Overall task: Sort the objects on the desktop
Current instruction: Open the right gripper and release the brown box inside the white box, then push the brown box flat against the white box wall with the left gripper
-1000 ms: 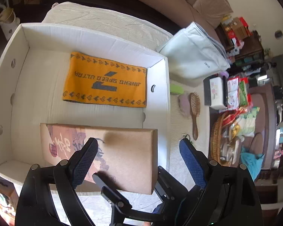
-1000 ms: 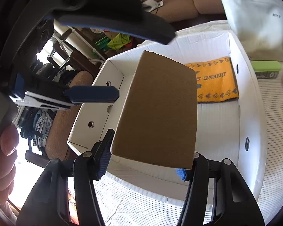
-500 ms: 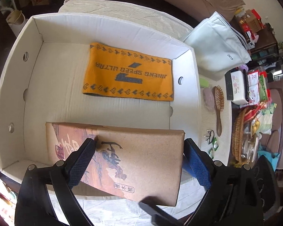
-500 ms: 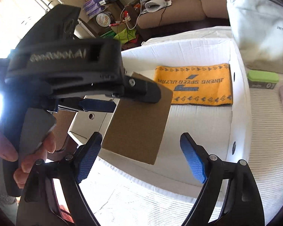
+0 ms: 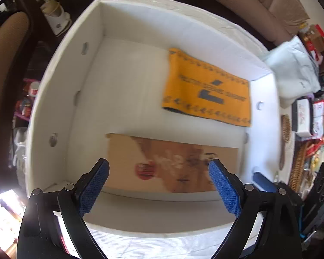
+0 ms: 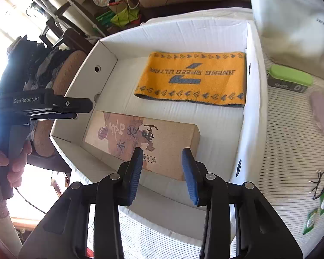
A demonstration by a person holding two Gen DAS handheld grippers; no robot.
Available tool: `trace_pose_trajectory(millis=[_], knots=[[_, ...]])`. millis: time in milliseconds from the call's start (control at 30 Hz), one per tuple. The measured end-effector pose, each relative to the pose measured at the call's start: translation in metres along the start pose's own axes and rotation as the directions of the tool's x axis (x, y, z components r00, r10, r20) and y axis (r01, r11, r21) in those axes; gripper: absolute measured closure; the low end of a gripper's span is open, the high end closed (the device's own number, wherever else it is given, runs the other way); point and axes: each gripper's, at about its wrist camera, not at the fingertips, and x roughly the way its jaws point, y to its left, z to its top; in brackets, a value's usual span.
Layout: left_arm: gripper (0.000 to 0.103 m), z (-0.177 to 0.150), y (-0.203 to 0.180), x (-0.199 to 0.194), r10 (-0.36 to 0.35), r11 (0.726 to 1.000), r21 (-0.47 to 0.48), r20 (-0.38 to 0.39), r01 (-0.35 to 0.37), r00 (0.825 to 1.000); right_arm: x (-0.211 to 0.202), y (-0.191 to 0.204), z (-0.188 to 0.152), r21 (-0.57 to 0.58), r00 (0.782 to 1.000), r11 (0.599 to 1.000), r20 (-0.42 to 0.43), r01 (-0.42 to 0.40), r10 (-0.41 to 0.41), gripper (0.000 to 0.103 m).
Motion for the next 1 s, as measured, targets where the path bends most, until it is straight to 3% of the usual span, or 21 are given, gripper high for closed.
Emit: trace_pose_trajectory(millis=[167,233,367,500,733,833,900,1000], knots=[[0.008,-0.004,0.024,0.031,0.067,0.998,0.018,-0.071,-0.066,0.995,0.001,-0.001,-0.001,-0.059,0.999,0.998,-0.001,0.033,-0.033,0.064],[0.008,-0.004,0.027,0.042,0.056,0.998,0.02,-0.094,-0.055,0.994,-0.006,0.0,-0.004,-0.075,1.0,0.997,0.013,0.026,-0.025,0.057],[0.008,-0.002,0.029,0.06,-0.001,1.0,0.014,-0.13,0.003,0.991,-0.016,-0.002,-0.004,-0.09,0.999,0.996,0.028,0.018,-0.015,0.055],[0.011,-0.001,0.016,0.069,-0.006,0.997,0.072,-0.13,0.015,0.992,-0.023,-0.003,0.004,-0.114,0.999,0.993,0.021,0.036,-0.034,0.055],[0.013,0.0,-0.002,0.069,0.019,0.992,0.124,-0.129,-0.003,0.991,0.022,0.001,0.044,-0.15,0.99,0.985,-0.105,0.082,-0.099,0.055],[0.018,-0.004,-0.013,0.071,-0.004,0.989,0.145,-0.143,0.024,0.99,0.044,0.004,0.045,-0.176,0.977,0.98,-0.171,0.096,-0.127,0.055],[0.018,-0.007,-0.024,0.072,-0.006,0.985,0.172,-0.146,0.031,0.989,0.051,0.004,0.039,-0.211,0.965,0.968,-0.194,0.135,-0.177,0.055],[0.018,-0.005,-0.035,0.074,0.0,0.982,0.186,-0.135,0.025,0.991,0.052,0.002,0.032,-0.248,0.959,0.959,-0.212,0.136,-0.19,0.055]])
